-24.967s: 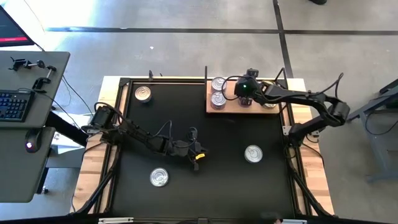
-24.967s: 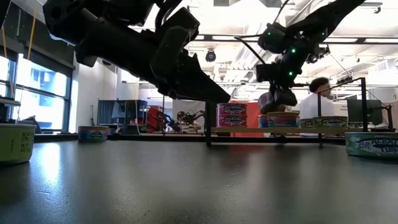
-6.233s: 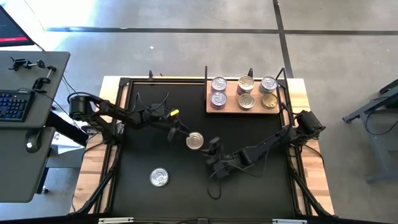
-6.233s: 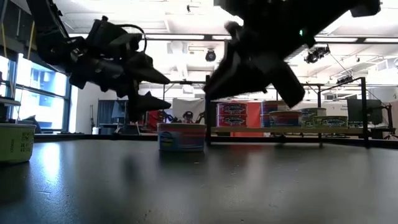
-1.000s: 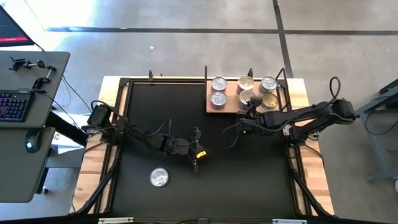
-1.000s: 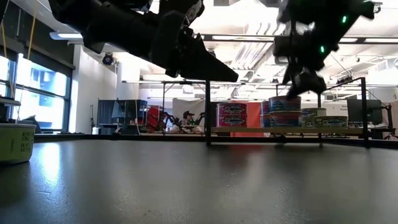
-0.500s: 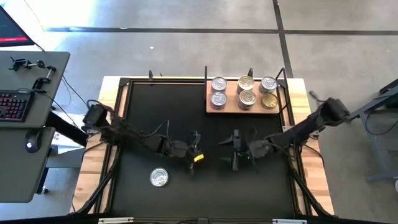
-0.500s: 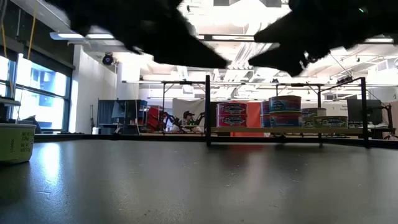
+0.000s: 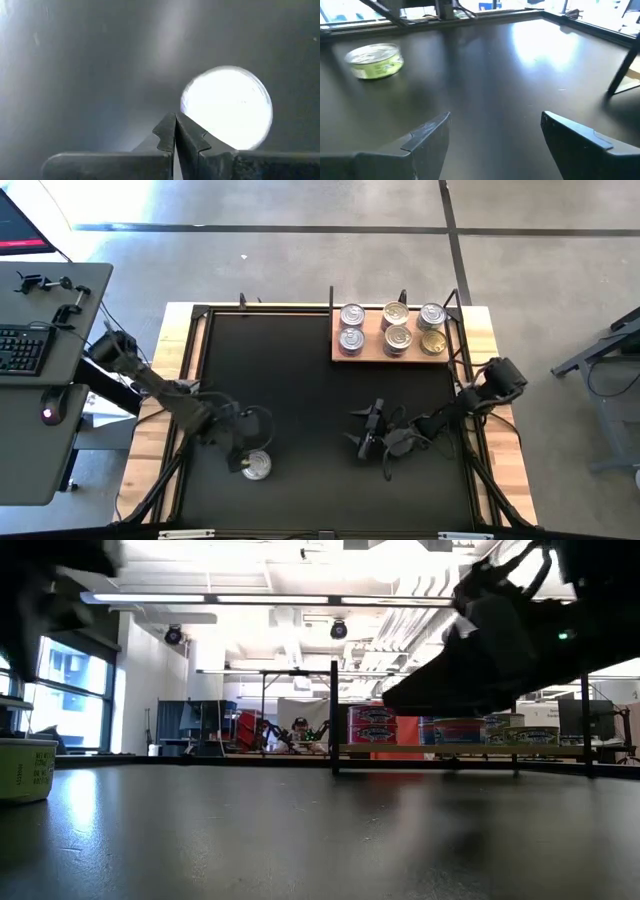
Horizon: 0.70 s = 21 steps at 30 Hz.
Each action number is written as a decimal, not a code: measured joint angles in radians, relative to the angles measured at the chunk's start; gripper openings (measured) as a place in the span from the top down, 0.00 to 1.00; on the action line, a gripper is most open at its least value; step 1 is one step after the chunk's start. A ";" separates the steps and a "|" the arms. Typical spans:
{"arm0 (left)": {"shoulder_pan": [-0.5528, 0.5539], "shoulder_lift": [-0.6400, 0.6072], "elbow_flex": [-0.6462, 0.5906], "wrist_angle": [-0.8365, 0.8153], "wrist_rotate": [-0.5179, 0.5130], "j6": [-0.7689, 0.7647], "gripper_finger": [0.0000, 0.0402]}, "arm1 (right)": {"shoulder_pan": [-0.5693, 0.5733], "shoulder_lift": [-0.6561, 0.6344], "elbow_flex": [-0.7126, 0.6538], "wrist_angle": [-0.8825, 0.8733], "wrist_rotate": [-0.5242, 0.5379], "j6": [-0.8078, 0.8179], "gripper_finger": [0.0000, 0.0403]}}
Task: Stack canned seafood by type on shelf
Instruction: Stack the green tuna can on top of the other green tuna can on the shelf
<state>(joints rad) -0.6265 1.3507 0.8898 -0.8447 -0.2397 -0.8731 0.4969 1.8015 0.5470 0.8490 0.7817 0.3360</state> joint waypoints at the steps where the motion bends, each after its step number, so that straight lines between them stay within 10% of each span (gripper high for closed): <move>1: -0.030 -0.005 -0.003 -0.016 0.002 -0.077 1.00 | -0.007 0.006 0.006 -0.001 0.000 0.000 0.26; 10: -0.137 0.053 -0.159 0.327 0.129 -0.363 1.00 | -0.021 0.010 0.021 0.009 -0.001 -0.082 0.26; 21: 0.118 0.327 -0.202 1.034 0.079 0.179 1.00 | -0.018 0.010 0.021 0.005 -0.004 -0.091 0.26</move>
<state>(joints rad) -0.5080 1.6777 0.6879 0.1889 -0.1604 -0.6945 0.4786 1.8114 0.5682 0.8539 0.7776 0.2451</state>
